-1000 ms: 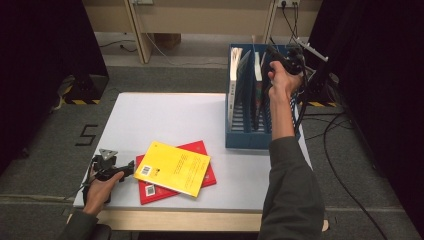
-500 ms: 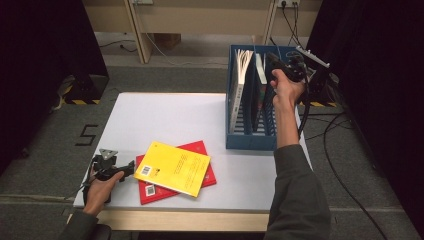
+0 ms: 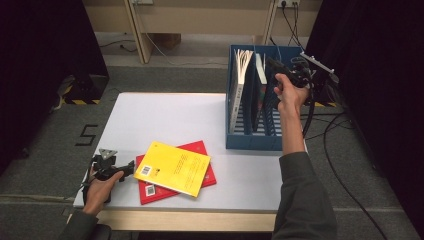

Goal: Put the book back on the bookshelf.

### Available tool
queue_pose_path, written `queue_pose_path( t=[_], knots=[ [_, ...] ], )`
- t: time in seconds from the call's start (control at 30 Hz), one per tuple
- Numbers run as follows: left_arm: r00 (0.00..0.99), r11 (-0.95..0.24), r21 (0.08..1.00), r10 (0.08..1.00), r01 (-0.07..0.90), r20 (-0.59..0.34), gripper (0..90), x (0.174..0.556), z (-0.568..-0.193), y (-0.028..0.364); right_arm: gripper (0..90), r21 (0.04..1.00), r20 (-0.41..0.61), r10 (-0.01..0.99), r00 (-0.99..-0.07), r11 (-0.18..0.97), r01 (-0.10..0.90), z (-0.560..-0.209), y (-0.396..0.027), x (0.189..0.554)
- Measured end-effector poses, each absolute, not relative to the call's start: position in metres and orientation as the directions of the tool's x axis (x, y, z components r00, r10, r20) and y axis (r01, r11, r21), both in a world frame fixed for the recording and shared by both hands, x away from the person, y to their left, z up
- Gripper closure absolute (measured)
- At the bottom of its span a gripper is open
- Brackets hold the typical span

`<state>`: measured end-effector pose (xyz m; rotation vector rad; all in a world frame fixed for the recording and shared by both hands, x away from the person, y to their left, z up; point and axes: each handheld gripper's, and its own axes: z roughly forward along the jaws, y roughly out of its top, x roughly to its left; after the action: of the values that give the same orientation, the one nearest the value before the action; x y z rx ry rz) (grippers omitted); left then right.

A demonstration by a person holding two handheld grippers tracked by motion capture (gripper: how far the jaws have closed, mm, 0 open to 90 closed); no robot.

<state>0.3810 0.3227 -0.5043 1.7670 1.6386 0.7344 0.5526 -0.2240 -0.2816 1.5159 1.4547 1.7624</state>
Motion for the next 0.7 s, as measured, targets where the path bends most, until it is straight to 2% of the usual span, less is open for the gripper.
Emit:
queue_pose_path(
  t=[0.23,0.5,0.57,0.7],
  knots=[
    [0.079,-0.046,0.752,0.997,0.658,-0.008,14.6,0.381,-0.504,0.323,39.3,0.867,0.471,0.808,-0.354,-0.350,0.354,-0.291,-0.229,0.540],
    [0.078,-0.045,0.753,0.997,0.657,-0.009,14.6,0.381,-0.504,0.323,34.0,0.879,0.414,0.820,-0.396,-0.247,0.408,-0.311,-0.226,0.531],
    [0.078,-0.043,0.752,0.997,0.658,-0.011,14.6,0.381,-0.504,0.323,34.1,0.895,0.363,0.839,-0.405,-0.194,0.401,-0.315,-0.224,0.530],
    [0.078,-0.043,0.752,0.997,0.658,-0.010,14.5,0.381,-0.504,0.323,35.0,0.889,0.349,0.847,-0.401,-0.165,0.426,-0.328,-0.219,0.527]
  ],
)
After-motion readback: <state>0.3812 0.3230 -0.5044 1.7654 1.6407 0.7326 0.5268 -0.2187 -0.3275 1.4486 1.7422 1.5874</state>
